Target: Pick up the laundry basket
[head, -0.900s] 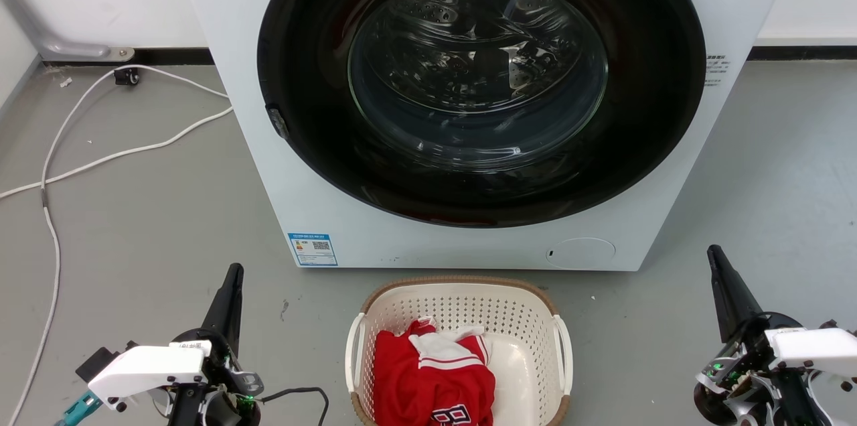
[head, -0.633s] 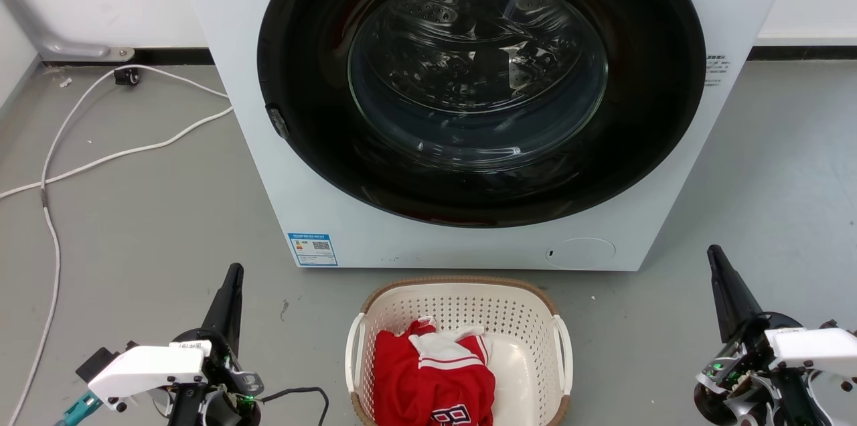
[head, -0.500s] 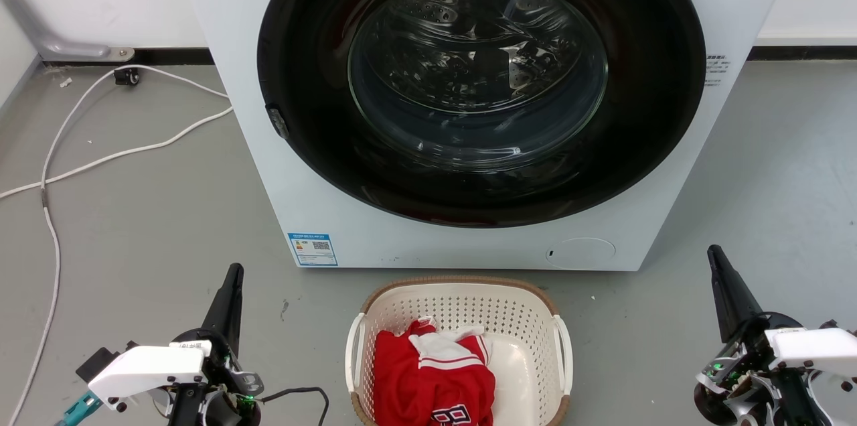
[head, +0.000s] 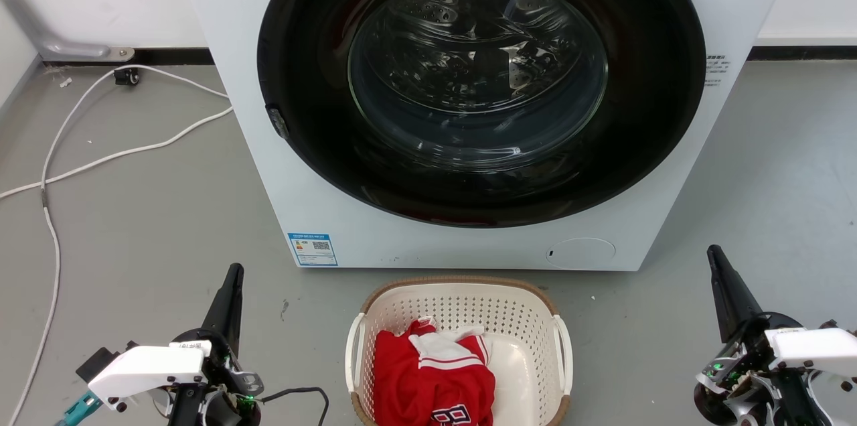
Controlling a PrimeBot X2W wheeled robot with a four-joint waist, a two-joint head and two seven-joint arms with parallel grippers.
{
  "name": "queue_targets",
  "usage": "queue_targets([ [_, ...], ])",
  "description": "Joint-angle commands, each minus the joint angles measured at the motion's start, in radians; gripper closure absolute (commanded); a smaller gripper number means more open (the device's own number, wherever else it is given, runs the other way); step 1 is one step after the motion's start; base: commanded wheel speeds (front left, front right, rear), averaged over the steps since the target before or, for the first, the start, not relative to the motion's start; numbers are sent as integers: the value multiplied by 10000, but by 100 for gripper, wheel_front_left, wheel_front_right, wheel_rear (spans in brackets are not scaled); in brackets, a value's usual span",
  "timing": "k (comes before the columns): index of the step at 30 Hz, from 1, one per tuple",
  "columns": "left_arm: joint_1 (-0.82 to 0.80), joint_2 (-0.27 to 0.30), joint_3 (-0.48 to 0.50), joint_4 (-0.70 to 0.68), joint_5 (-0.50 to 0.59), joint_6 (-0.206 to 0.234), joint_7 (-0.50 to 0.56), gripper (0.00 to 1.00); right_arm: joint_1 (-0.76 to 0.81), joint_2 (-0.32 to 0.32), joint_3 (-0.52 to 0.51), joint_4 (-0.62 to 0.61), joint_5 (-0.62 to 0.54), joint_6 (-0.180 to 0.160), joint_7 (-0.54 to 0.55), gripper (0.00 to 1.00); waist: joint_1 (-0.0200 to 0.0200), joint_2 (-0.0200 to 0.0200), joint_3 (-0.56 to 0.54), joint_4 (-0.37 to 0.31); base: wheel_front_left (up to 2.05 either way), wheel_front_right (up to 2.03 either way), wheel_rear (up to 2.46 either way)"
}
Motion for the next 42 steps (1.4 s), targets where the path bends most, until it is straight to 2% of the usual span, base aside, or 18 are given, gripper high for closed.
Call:
queue_targets([
  [1,-105,-14,31,14,50,-40,33,100,-104,36,-17,10,-34,0,12,100,0,0,0,0,0,0,0],
  [22,-108,-31,57,14,75,-40,43,100,-107,47,-35,11,-54,0,35,100,0,0,0,0,0,0,0],
  [23,38,-25,14,66,9,4,15,0,48,19,-8,62,-18,0,-8,0,0,0,0,0,0,0,0],
  [34,442,-67,51,30,257,10,-445,0,395,46,154,140,-311,-1,-471,0,0,0,-41,-9,0,0,0],
  [42,527,-65,386,51,911,6,-813,0,431,47,-25,139,-1224,0,-841,0,0,0,-76,-23,0,0,0],
])
